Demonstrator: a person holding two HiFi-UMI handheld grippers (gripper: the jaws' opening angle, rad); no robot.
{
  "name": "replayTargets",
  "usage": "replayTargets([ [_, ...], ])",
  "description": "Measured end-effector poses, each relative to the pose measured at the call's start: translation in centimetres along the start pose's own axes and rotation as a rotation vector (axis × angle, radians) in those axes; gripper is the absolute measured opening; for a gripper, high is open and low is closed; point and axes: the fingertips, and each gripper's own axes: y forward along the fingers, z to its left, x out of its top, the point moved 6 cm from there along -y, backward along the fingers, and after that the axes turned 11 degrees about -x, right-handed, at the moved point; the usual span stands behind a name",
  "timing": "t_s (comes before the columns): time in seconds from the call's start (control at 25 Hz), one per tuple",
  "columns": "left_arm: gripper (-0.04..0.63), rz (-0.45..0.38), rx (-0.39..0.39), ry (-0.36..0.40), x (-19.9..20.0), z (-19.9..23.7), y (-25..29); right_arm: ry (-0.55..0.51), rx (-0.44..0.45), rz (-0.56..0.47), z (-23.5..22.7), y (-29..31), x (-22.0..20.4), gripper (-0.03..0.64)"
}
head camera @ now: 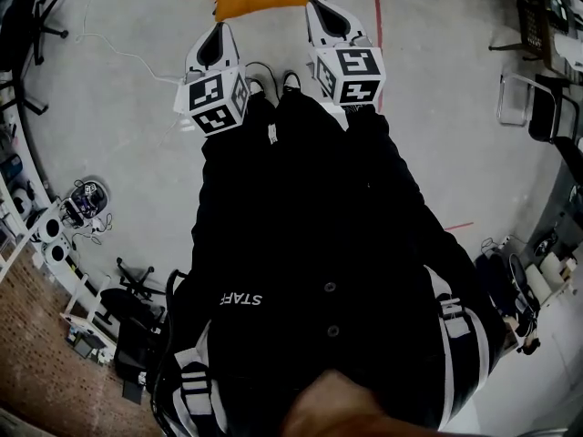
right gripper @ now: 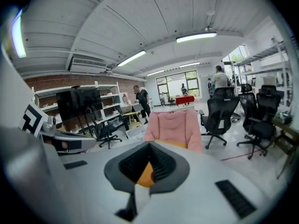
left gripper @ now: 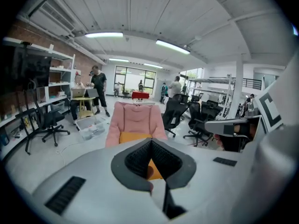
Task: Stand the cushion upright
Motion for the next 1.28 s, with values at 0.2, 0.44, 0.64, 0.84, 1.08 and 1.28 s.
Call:
replayTargets([
  [0.2,0.000,0.056,0.003,-0.020,-1.5,3.1,2.7,0.007,-0.011,0.058,0.6,3.8,-1.3,0.012],
  [0.44,0.000,0.134,-0.008,-0.065,-3.4,6.7,6.7,0.016,-0.029,0.144,1.2,8.3,-3.3,0.012],
  [0.64,0.000,0.175,-0.023,-0.076,-3.8,9.5,9.6,0.024,-0.053,0.197,1.6,11.5,-4.5,0.012],
  [0.84,0.000,0.191,-0.032,-0.082,-3.3,11.2,11.8,0.023,-0.058,0.216,2.0,13.6,-4.4,0.012],
  [1.08,0.000,0.188,-0.059,-0.075,-1.6,12.5,13.3,0.023,-0.069,0.215,3.2,15.3,-3.3,0.012],
  [1.28,0.000,0.187,-0.087,-0.065,-0.2,13.4,14.3,0.021,-0.080,0.206,3.8,16.5,-2.1,0.012],
])
